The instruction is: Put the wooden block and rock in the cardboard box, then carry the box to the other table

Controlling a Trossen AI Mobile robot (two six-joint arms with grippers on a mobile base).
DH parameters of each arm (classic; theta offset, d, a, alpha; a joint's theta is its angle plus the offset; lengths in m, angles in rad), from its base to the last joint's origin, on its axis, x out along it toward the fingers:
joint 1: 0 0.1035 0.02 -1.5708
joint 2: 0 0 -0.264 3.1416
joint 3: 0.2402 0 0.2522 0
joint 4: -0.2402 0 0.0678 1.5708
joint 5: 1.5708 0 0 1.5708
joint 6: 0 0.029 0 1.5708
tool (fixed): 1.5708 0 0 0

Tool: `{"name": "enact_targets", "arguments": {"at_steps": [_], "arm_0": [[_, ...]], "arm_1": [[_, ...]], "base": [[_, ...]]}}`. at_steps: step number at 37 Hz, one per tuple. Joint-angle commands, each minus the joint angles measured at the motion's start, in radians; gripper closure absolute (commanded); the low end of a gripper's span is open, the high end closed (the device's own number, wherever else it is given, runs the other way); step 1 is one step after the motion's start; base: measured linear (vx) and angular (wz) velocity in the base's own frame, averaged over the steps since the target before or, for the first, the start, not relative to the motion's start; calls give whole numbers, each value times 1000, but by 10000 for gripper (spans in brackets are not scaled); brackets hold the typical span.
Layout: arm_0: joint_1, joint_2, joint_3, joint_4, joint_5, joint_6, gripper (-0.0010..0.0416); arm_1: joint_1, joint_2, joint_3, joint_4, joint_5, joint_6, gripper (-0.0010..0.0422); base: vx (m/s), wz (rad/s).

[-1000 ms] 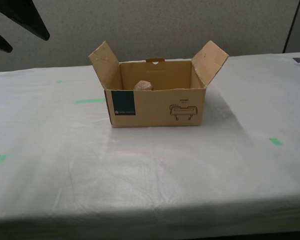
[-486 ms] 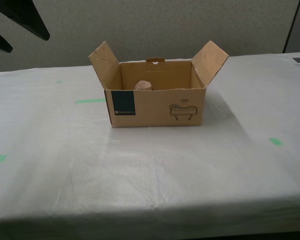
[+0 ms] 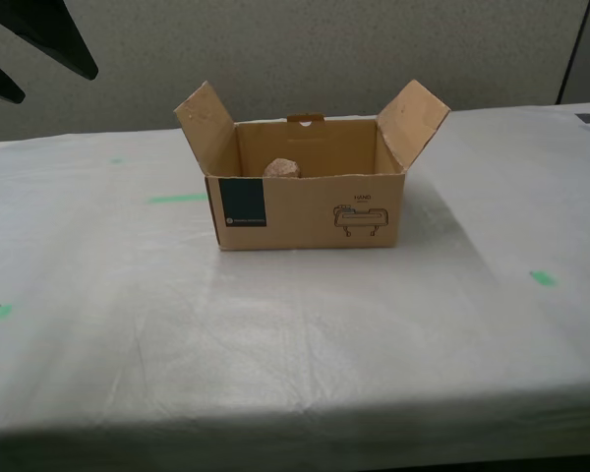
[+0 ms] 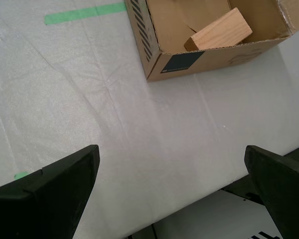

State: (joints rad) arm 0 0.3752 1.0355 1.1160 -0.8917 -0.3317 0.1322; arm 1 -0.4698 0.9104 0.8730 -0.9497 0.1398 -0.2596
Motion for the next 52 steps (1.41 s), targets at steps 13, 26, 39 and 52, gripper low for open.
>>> {"name": "enact_targets", "arguments": {"at_steps": [13, 26, 39, 52], "arm_0": [[0, 0, 0, 1, 1, -1, 12], [0, 0, 0, 1, 1, -1, 12], [0, 0, 0, 1, 1, -1, 12], [0, 0, 0, 1, 1, -1, 12]], "arm_1": [[-1, 0, 0, 1, -1, -2, 14], [-1, 0, 0, 1, -1, -2, 14], [0, 0, 0, 1, -1, -2, 14], [0, 0, 0, 1, -1, -2, 14]], "base": [[0, 0], [0, 0], [0, 0], [0, 0]]}}
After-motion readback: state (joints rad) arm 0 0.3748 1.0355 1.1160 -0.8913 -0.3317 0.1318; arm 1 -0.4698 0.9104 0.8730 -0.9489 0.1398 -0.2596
